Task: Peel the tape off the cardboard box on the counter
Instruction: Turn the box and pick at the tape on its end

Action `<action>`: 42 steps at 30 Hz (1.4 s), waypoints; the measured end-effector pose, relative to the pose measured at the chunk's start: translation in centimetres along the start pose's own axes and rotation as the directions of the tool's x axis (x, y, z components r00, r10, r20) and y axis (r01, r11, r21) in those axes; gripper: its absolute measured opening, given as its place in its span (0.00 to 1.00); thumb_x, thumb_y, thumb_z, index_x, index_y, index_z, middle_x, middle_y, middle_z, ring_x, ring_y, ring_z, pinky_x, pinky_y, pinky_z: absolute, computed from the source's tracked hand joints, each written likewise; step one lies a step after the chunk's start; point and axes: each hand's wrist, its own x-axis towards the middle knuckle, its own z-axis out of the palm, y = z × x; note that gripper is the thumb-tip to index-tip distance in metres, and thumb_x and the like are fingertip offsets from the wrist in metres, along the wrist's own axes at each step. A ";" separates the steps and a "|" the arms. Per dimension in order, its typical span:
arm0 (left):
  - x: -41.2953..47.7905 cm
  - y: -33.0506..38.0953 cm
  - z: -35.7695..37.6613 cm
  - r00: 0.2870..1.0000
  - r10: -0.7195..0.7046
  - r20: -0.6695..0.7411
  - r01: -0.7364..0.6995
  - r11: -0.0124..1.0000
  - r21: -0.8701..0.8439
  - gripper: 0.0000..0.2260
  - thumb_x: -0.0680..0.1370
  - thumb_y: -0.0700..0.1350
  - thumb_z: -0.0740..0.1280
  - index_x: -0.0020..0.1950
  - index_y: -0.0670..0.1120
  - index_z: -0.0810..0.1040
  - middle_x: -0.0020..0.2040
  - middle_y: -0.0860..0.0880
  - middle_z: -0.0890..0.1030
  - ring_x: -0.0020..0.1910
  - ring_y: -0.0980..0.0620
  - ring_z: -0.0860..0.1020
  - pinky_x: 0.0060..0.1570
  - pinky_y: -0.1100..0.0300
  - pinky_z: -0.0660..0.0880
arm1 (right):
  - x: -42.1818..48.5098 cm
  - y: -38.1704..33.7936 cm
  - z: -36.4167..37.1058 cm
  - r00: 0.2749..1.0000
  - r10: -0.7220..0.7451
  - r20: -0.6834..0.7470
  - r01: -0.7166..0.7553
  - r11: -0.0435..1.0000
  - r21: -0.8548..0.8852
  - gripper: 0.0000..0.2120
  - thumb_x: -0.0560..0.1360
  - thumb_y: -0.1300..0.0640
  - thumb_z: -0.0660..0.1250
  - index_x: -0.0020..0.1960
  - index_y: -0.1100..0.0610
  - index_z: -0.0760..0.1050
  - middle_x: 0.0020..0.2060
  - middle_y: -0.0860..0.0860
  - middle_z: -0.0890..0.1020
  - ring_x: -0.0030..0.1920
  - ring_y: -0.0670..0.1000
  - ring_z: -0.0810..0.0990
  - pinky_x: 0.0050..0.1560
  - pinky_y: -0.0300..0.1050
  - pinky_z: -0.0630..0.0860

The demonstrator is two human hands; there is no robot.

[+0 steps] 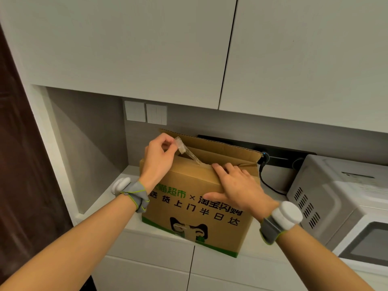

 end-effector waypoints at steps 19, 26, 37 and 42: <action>1.6 1.1 -2.2 0.980 -0.198 -0.034 0.149 0.828 -0.541 0.11 0.85 0.34 0.56 0.47 0.46 0.69 0.49 0.41 0.85 0.46 0.47 0.87 0.51 0.53 0.83 | -3.2 11.0 -1.7 0.989 0.023 0.147 -0.031 0.998 0.050 0.47 0.65 0.20 0.63 0.78 0.36 0.51 0.70 0.42 0.68 0.69 0.50 0.71 0.72 0.55 0.67; 0.5 2.3 -0.6 0.966 -0.005 0.259 0.144 0.842 -0.520 0.09 0.86 0.34 0.53 0.50 0.43 0.68 0.31 0.52 0.72 0.31 0.46 0.79 0.52 0.44 0.83 | -2.0 6.5 -1.7 0.994 0.069 0.080 -0.071 0.997 0.023 0.50 0.70 0.26 0.65 0.82 0.48 0.50 0.76 0.52 0.65 0.77 0.56 0.62 0.80 0.56 0.54; -0.7 4.0 1.9 0.868 0.116 0.482 -0.163 0.985 0.057 0.07 0.72 0.51 0.65 0.45 0.49 0.77 0.31 0.53 0.70 0.32 0.56 0.69 0.38 0.55 0.67 | 1.5 0.3 0.2 0.998 -0.051 -0.047 0.050 0.998 -0.026 0.48 0.72 0.23 0.57 0.81 0.52 0.53 0.75 0.54 0.66 0.75 0.57 0.64 0.79 0.60 0.56; -1.0 4.4 2.1 0.829 0.117 0.546 -0.348 0.873 0.342 0.14 0.72 0.64 0.65 0.47 0.55 0.74 0.46 0.56 0.79 0.46 0.51 0.78 0.45 0.51 0.77 | 1.7 0.0 0.7 0.994 -0.052 -0.093 0.048 0.998 -0.047 0.45 0.72 0.21 0.54 0.78 0.51 0.58 0.71 0.53 0.70 0.70 0.56 0.70 0.75 0.59 0.64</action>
